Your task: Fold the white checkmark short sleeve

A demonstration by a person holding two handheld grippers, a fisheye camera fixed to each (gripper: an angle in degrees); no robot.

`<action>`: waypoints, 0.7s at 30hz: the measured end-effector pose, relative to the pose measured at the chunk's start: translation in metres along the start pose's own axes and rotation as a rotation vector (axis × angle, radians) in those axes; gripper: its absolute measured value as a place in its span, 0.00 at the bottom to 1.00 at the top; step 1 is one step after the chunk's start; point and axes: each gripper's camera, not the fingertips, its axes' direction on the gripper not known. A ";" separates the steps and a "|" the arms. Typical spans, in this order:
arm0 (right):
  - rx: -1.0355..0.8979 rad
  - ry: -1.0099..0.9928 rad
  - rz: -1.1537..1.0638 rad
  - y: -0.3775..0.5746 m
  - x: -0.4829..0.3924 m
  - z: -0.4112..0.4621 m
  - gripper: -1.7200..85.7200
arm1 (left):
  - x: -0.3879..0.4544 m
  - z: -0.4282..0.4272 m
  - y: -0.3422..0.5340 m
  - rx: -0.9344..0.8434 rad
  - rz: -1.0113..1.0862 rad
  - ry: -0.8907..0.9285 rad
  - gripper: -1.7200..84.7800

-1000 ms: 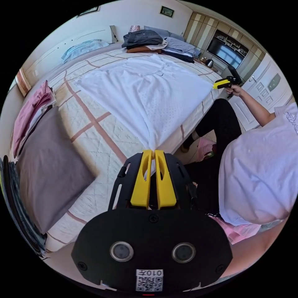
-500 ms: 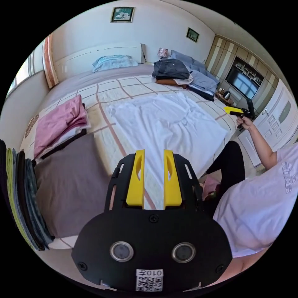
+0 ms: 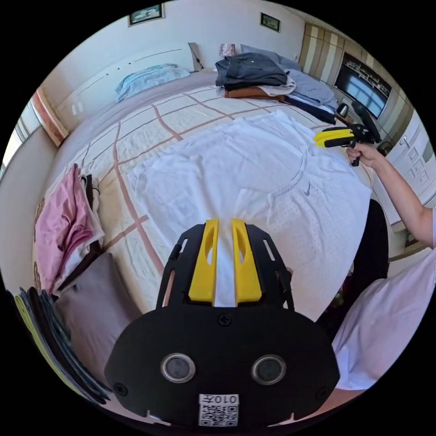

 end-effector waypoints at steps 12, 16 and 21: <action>-0.099 -0.082 0.078 -0.154 0.101 0.083 0.12 | -0.133 0.032 -0.122 -0.071 -0.275 -0.063 0.15; -0.213 0.026 0.014 -0.179 0.101 0.115 0.07 | -0.141 0.044 -0.156 -0.125 -0.225 -0.102 0.16; -0.172 -0.032 0.047 -0.189 0.120 0.122 0.05 | -0.168 0.055 -0.189 -0.142 -0.262 -0.088 0.16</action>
